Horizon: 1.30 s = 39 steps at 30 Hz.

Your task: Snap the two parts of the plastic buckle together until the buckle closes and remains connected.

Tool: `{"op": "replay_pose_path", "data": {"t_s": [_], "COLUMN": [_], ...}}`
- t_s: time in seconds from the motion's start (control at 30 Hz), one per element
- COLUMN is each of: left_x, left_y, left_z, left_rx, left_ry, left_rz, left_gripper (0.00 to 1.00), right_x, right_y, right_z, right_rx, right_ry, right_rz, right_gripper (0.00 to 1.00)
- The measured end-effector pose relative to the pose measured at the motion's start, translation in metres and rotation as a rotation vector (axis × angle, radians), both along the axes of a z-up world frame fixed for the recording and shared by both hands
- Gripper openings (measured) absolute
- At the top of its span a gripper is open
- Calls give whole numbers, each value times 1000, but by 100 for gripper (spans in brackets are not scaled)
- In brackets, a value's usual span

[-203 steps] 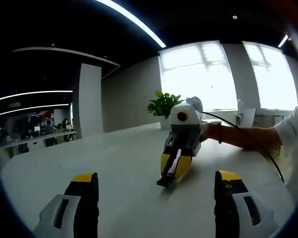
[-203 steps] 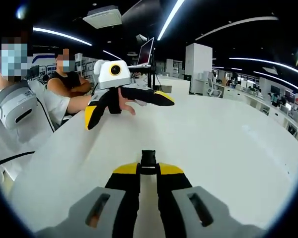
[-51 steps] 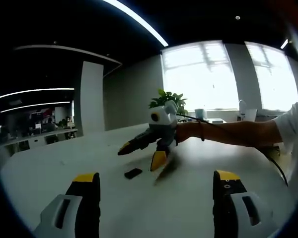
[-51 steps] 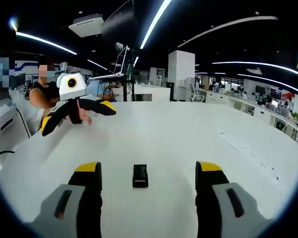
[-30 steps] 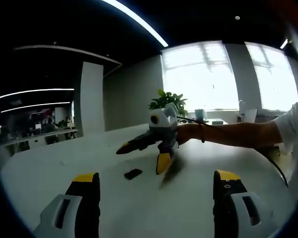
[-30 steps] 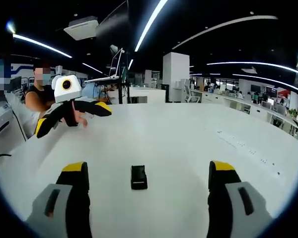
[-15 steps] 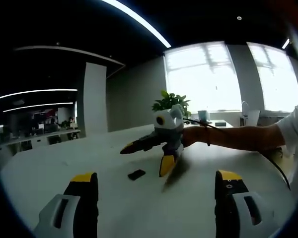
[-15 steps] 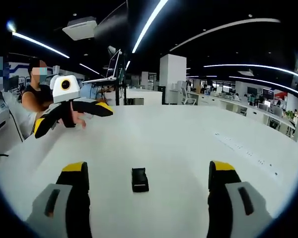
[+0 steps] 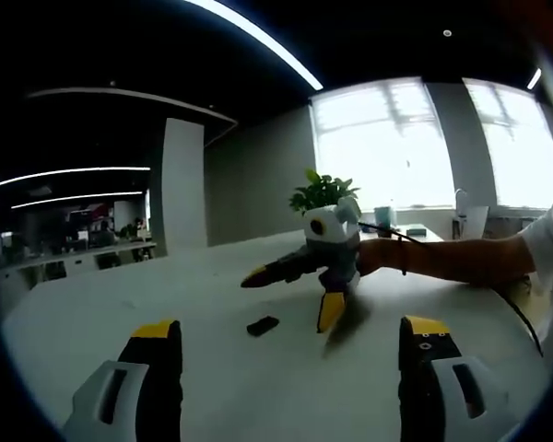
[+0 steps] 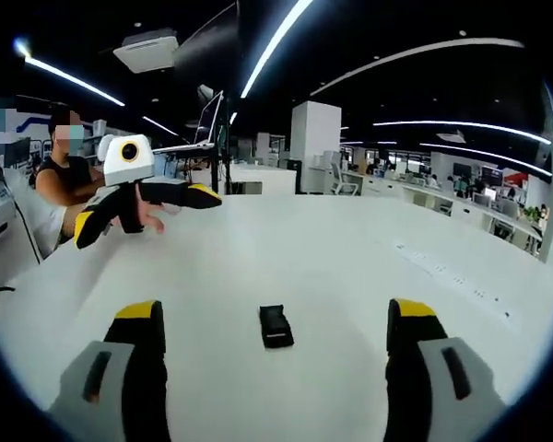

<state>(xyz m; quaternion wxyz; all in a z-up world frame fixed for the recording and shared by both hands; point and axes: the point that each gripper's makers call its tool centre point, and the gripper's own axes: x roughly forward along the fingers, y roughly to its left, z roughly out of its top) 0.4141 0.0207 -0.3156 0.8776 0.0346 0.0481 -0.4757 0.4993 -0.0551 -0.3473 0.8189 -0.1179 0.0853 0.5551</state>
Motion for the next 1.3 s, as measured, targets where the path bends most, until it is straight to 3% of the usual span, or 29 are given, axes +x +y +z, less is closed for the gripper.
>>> {"op": "replay_pose_path", "data": {"t_s": [0.27, 0.33, 0.63, 0.73, 1.1, 1.3], "left_x": [3, 3, 6, 6, 7, 6], "left_y": [4, 4, 7, 8, 9, 7], "left_z": [2, 2, 2, 2, 5, 4], "left_rx": [1, 0, -1, 5, -10, -1], "left_ry": [-6, -5, -2, -6, -4, -7], "left_rz": [19, 23, 31, 31, 32, 30], "left_gripper": [99, 99, 99, 99, 99, 99], "right_x": [-4, -5, -13, -17, -25, -23], "right_y": [-6, -8, -8, -6, 1, -8], "right_z": [3, 0, 0, -1, 2, 4], "right_rx": [28, 1, 5, -30, -37, -18], "right_ry": [25, 21, 27, 11, 9, 1], "right_rz": [-66, -80, -99, -86, -56, -105], "right_gripper": [100, 100, 100, 100, 100, 100]}}
